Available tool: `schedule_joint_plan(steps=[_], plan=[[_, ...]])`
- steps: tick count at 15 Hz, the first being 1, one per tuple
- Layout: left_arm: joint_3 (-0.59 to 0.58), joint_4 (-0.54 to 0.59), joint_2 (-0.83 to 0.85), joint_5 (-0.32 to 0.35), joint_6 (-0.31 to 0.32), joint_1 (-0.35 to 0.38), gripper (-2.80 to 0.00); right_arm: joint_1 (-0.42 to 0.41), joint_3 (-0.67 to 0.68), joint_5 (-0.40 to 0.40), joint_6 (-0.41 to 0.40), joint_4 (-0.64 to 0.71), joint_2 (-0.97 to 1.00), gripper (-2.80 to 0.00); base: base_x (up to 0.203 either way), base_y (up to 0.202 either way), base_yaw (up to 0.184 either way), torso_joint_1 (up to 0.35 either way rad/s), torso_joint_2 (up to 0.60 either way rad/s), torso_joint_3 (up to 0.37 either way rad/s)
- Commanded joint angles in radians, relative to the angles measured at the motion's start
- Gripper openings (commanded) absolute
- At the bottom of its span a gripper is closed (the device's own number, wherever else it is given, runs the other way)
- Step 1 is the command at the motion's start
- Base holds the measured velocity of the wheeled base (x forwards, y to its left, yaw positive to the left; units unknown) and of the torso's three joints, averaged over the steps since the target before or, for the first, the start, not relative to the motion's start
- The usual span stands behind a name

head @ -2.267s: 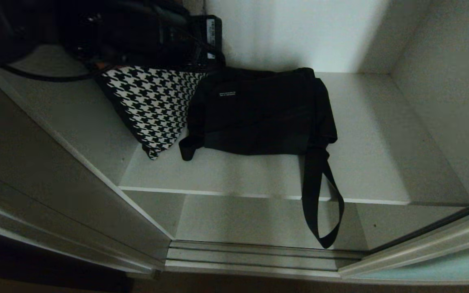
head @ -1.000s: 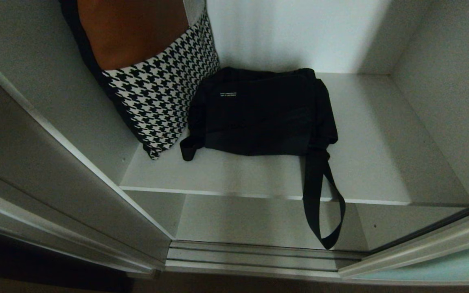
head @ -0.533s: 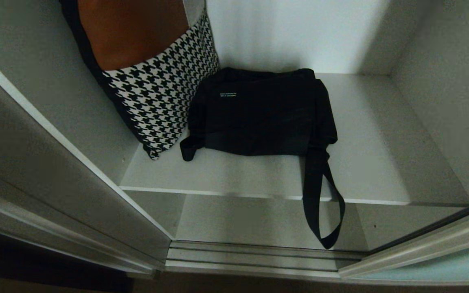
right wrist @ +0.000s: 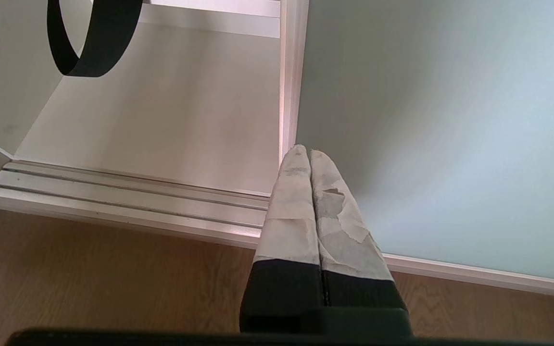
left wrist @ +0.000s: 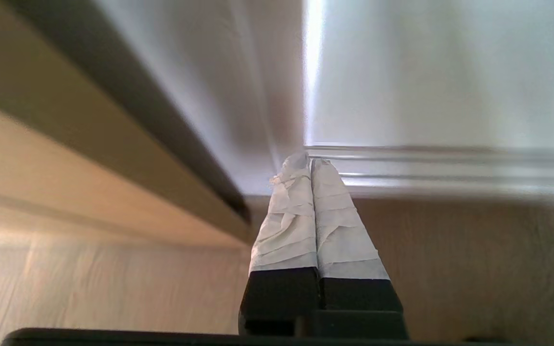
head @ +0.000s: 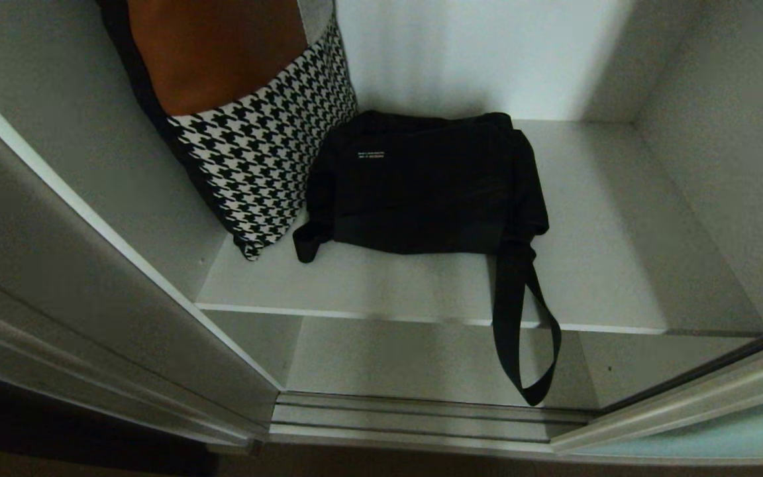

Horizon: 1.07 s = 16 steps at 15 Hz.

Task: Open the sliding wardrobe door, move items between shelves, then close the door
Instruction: Place the bag on the higher shelf

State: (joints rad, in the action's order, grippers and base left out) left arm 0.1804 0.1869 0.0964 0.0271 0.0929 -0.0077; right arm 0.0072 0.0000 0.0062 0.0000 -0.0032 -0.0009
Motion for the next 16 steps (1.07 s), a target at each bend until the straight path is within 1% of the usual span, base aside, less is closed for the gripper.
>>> schedule_joint_plan(steps=[1,2,3,4,7,12,14,16], plan=[[-0.164,-0.139,-0.097,0.013,0.017,0.006,-2.80,0.000,0.000,0.000,0.000,0.000,0.001,-2.80,0.000,0.000,0.000,0.000,0.00,0.000],[-0.186,-0.166,-0.095,0.012,0.011,0.007,-2.80,0.000,0.000,0.000,0.000,0.000,-0.001,-2.80,0.000,0.000,0.000,0.000,0.00,0.000],[-0.179,-0.181,-0.094,0.010,0.007,0.008,-2.80,0.000,0.000,0.000,0.000,0.000,-0.001,-2.80,0.000,0.000,0.000,0.000,0.00,0.000],[-0.180,-0.182,-0.093,0.010,0.007,0.008,-2.80,0.000,0.000,0.000,0.000,0.000,-0.001,-2.80,0.000,0.000,0.000,0.000,0.00,0.000],[-0.180,-0.185,-0.093,0.002,-0.028,0.008,-2.80,0.000,0.000,0.000,0.000,0.000,-0.001,-2.80,0.000,0.000,0.000,0.000,0.00,0.000],[-0.180,-0.182,-0.093,-0.003,-0.027,0.008,-2.80,0.000,0.000,0.000,0.000,0.000,-0.001,-2.80,0.000,0.000,0.000,0.000,0.00,0.000],[-0.180,-0.188,-0.093,-0.012,-0.056,0.008,-2.80,0.000,0.000,0.000,0.000,0.000,-0.001,-2.80,0.000,0.000,0.000,0.000,0.00,0.000],[-0.179,-0.187,-0.093,-0.012,-0.056,0.008,-2.80,0.000,0.000,0.000,0.000,0.000,-0.001,-2.80,0.000,0.000,0.000,0.000,0.00,0.000]])
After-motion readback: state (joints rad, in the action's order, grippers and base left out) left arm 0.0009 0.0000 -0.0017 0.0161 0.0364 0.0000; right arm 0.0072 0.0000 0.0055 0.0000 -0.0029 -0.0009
